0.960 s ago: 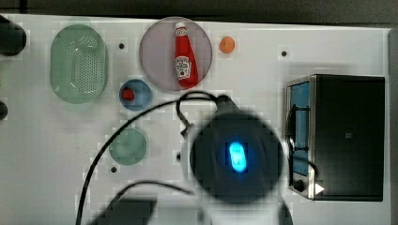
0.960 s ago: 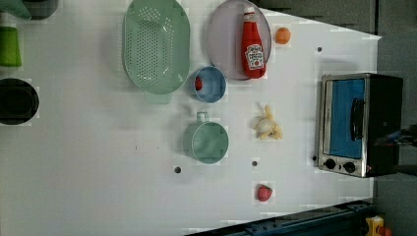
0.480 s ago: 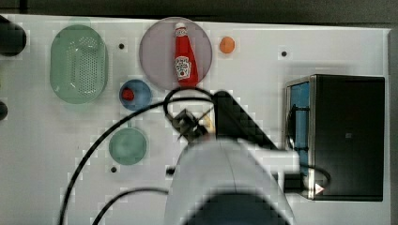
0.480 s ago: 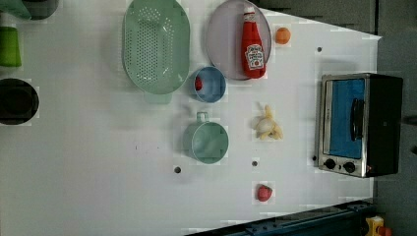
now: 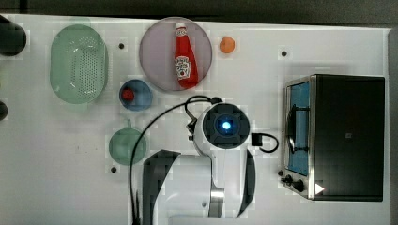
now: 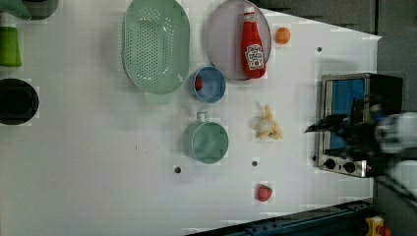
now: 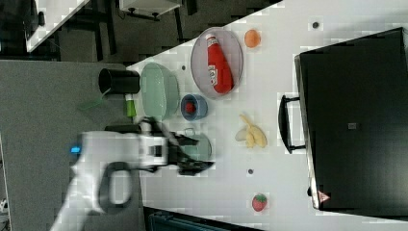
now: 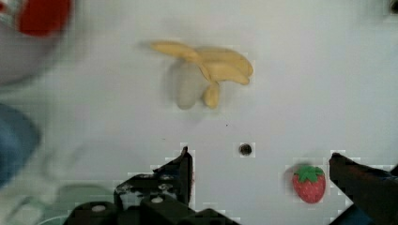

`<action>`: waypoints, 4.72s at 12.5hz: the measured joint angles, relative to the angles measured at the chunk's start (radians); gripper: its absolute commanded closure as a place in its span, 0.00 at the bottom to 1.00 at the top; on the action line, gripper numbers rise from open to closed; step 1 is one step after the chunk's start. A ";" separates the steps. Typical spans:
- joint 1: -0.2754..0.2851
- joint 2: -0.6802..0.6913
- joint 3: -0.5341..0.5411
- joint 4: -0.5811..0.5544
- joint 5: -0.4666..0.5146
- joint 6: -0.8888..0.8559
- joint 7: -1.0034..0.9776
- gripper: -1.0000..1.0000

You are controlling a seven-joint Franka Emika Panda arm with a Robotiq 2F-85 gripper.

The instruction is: Pick Banana and place it in mug.

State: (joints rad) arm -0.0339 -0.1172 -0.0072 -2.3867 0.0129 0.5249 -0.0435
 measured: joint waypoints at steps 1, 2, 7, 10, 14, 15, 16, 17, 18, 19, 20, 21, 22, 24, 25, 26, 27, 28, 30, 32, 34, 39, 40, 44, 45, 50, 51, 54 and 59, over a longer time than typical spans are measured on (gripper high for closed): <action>0.002 0.022 -0.007 -0.064 -0.003 0.064 -0.020 0.00; 0.006 0.038 -0.017 -0.117 -0.005 0.104 -0.039 0.00; 0.003 0.112 -0.026 -0.090 -0.026 0.282 -0.330 0.00; 0.007 0.205 -0.039 -0.086 -0.038 0.487 -0.459 0.00; 0.003 0.421 -0.035 -0.098 -0.013 0.623 -0.516 0.00; 0.013 0.469 -0.045 -0.104 -0.021 0.646 -0.517 0.00; 0.015 0.505 -0.043 -0.109 -0.021 0.669 -0.517 0.00; 0.013 0.515 -0.034 -0.113 -0.021 0.684 -0.521 0.00; 0.021 0.511 -0.037 -0.111 -0.018 0.683 -0.533 0.04; 0.020 0.509 -0.035 -0.102 -0.021 0.694 -0.538 0.15; 0.014 0.507 -0.029 -0.096 -0.022 0.717 -0.538 0.28; 0.005 0.496 -0.018 -0.098 -0.020 0.716 -0.538 0.41; 0.005 0.484 -0.017 -0.102 -0.022 0.710 -0.538 0.52; 0.008 0.474 -0.008 -0.086 -0.021 0.716 -0.539 0.72; 0.012 0.476 -0.008 -0.076 -0.016 0.726 -0.539 0.73; 0.017 0.471 -0.017 -0.078 0.000 0.722 -0.541 0.73; 0.011 0.457 -0.016 -0.084 0.002 0.705 -0.542 0.73; 0.009 0.439 -0.018 -0.090 -0.007 0.701 -0.542 0.73; 0.009 0.357 -0.034 -0.105 -0.040 0.593 -0.542 0.73; 0.010 0.236 -0.029 -0.105 -0.039 0.423 -0.542 0.73; 0.018 0.094 -0.032 -0.092 -0.019 0.324 -0.542 0.73; 0.004 -0.196 -0.016 0.055 -0.006 -0.074 -0.539 0.73; 0.005 -0.220 -0.014 0.070 -0.016 -0.095 -0.537 0.73; 0.010 -0.222 0.084 0.121 -0.002 -0.111 -0.437 0.73; 0.011 -0.214 0.131 0.121 -0.001 -0.117 -0.398 0.73; 0.046 -0.155 0.367 0.105 0.075 -0.135 -0.082 0.73; 0.050 -0.144 0.411 0.102 0.088 -0.127 -0.023 0.73; 0.079 -0.079 0.508 0.088 0.091 -0.076 0.115 0.73; 0.087 0.143 0.521 0.055 0.118 0.206 0.202 0.69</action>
State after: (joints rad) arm 0.0536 0.0255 0.5137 -2.3320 0.1312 0.7310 0.1583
